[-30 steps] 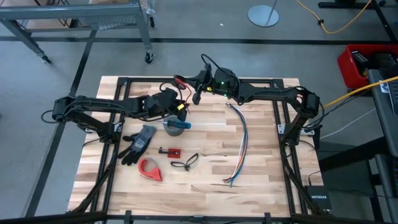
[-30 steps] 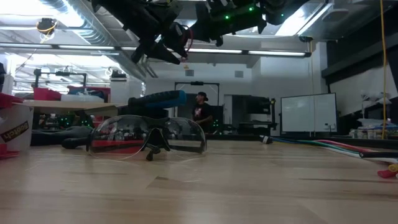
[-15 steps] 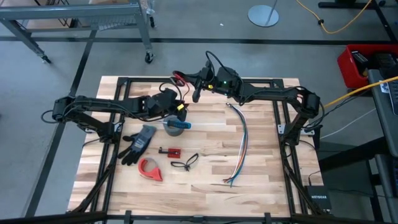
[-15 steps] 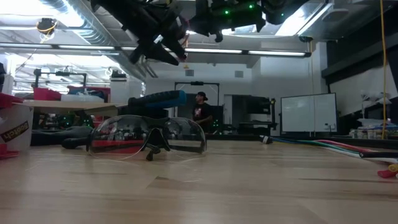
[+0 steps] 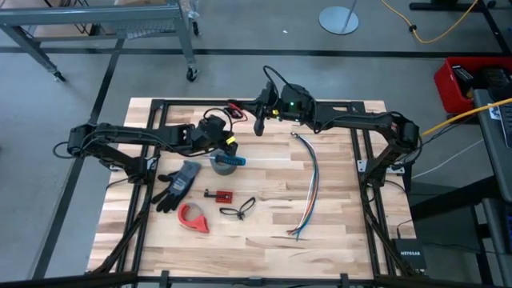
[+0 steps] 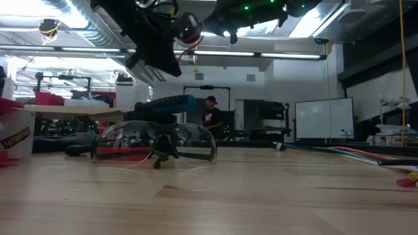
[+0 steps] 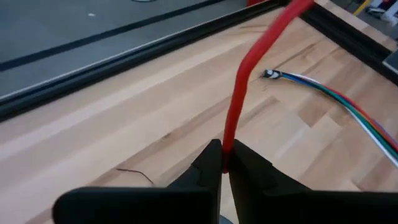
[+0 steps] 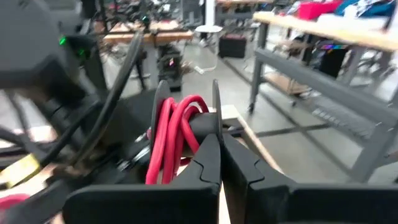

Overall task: Coil cords
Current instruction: Coil the red wire into the black spool

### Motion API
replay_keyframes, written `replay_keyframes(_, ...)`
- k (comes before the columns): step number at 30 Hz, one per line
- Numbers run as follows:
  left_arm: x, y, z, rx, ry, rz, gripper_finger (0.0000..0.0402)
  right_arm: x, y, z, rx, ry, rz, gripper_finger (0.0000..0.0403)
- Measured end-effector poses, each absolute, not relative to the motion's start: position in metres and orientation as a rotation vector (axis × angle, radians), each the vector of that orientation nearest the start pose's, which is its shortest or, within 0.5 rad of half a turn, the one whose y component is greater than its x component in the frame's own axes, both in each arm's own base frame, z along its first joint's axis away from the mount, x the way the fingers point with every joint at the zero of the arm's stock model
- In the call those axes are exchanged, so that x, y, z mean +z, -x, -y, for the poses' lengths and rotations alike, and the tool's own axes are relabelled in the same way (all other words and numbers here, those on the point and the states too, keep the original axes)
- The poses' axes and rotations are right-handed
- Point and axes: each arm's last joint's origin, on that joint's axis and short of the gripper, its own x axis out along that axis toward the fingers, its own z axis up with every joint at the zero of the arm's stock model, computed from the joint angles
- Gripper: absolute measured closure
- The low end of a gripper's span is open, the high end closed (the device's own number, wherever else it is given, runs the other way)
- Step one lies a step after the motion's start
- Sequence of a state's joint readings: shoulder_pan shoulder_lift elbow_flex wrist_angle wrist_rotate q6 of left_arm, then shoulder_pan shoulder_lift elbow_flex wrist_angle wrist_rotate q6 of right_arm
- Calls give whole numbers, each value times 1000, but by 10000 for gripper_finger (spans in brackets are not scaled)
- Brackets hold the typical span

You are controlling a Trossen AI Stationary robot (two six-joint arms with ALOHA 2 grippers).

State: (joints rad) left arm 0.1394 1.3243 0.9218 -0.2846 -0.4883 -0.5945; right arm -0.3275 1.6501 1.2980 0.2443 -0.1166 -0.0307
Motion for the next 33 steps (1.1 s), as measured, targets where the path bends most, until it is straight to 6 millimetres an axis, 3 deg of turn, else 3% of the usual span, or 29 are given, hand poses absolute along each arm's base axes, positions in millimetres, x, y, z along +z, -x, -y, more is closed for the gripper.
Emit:
replay_keyframes(13,259,-261,-52,830,347,-565,399,314,-366,120,-173,-34,-251,401)
replay_keyframes(25,286,-232,-55,899,311,-488,401,305,-363,119,-169,-54,-345,401)
replay_keyframes(33,298,-238,-55,812,326,-381,401,293,-370,121,-175,-81,-372,401)
